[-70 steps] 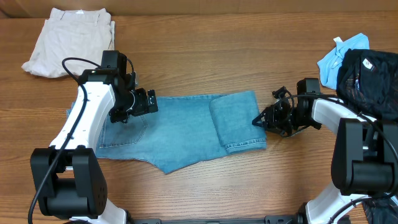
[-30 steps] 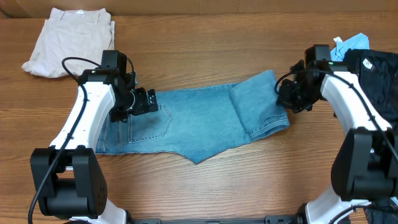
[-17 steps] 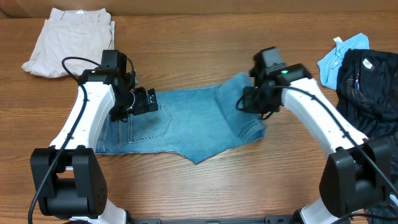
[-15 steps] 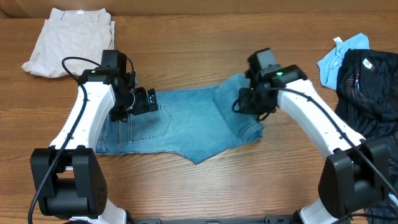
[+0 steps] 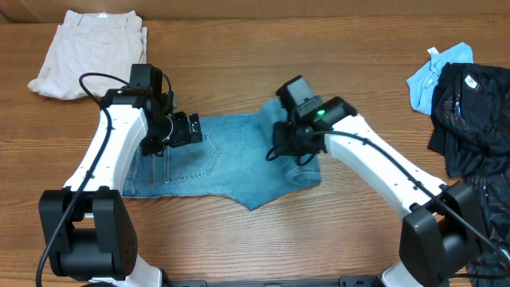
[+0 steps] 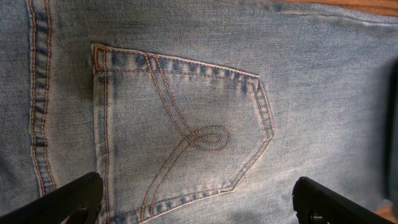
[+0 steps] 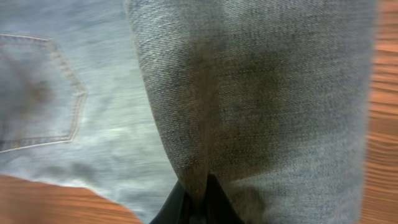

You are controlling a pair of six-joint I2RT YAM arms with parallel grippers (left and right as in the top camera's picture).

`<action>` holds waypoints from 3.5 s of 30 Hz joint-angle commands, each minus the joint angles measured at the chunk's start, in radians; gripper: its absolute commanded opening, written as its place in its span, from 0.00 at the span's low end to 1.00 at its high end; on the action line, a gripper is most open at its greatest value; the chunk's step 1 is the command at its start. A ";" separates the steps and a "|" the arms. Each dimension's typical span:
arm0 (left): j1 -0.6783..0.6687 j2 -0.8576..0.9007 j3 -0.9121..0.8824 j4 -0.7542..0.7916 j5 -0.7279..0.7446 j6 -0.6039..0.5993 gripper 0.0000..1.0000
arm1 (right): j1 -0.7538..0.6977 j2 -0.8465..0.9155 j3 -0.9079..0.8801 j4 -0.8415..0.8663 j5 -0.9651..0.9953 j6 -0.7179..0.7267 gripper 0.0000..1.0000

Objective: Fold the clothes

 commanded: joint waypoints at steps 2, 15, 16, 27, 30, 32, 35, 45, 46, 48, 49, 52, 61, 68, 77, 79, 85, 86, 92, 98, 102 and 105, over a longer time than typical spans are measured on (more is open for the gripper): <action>-0.003 -0.006 -0.006 0.000 0.005 -0.003 1.00 | 0.060 -0.013 0.018 0.040 -0.034 0.083 0.08; -0.003 -0.006 -0.006 -0.019 0.005 -0.003 1.00 | 0.036 -0.021 0.046 0.025 0.029 0.090 0.39; -0.003 -0.006 -0.006 -0.019 0.005 -0.003 1.00 | 0.026 -0.021 0.060 0.005 0.046 0.090 0.38; -0.003 -0.006 -0.006 -0.019 0.005 -0.003 1.00 | -0.155 -0.008 0.142 -0.111 0.071 0.008 0.04; -0.003 -0.006 -0.006 -0.017 0.005 -0.003 1.00 | -0.167 0.016 0.122 -0.124 -0.011 -0.002 0.04; -0.003 -0.006 -0.006 -0.013 0.005 -0.003 1.00 | -0.162 0.038 0.109 -0.116 -0.099 -0.040 0.04; -0.003 -0.006 -0.006 -0.006 0.006 -0.003 1.00 | -0.141 0.063 0.072 -0.085 -0.181 -0.044 0.04; -0.003 -0.006 -0.006 -0.014 0.006 -0.003 1.00 | -0.018 0.126 -0.055 0.047 -0.329 0.000 0.04; -0.003 -0.006 -0.006 -0.015 0.006 -0.003 1.00 | -0.008 0.129 -0.061 0.057 -0.328 0.006 0.04; -0.003 -0.006 -0.006 -0.016 0.006 -0.003 1.00 | 0.019 0.138 -0.070 0.079 -0.332 0.034 0.04; -0.003 -0.006 -0.006 -0.018 0.006 -0.003 1.00 | 0.032 0.142 -0.074 0.091 -0.336 0.047 0.04; -0.003 -0.006 -0.006 -0.022 0.006 -0.003 1.00 | 0.063 0.147 -0.074 0.118 -0.346 0.050 0.04; -0.003 -0.006 -0.006 -0.031 0.005 -0.003 1.00 | -0.010 0.126 0.105 -0.006 -0.259 -0.026 0.04; -0.003 -0.006 -0.006 -0.022 0.005 -0.003 1.00 | -0.055 0.131 0.151 0.019 -0.472 -0.215 0.04; -0.003 -0.006 -0.006 -0.022 0.005 -0.003 1.00 | -0.062 0.231 0.141 0.130 -0.684 -0.309 0.04; -0.003 -0.006 -0.006 -0.023 0.005 -0.003 1.00 | -0.062 0.269 0.141 0.163 -0.719 -0.311 0.04; -0.003 -0.006 -0.006 -0.030 0.005 -0.003 1.00 | -0.071 0.389 0.141 0.253 -0.751 -0.315 0.04; -0.003 -0.006 -0.006 -0.030 0.005 -0.003 1.00 | -0.081 0.410 0.141 0.271 -0.750 -0.315 0.05; -0.003 -0.006 -0.006 -0.035 0.005 -0.003 1.00 | -0.174 0.467 0.141 0.325 -0.746 -0.314 0.10; -0.003 -0.006 -0.006 -0.037 0.005 -0.003 1.00 | -0.281 0.502 0.141 0.267 -0.670 -0.315 0.10; -0.003 -0.006 -0.006 -0.038 0.005 -0.003 1.00 | -0.319 0.505 0.141 0.255 -0.680 -0.315 0.06; -0.003 -0.006 -0.006 -0.037 0.005 -0.003 1.00 | -0.324 0.503 0.146 0.255 -0.715 -0.315 0.04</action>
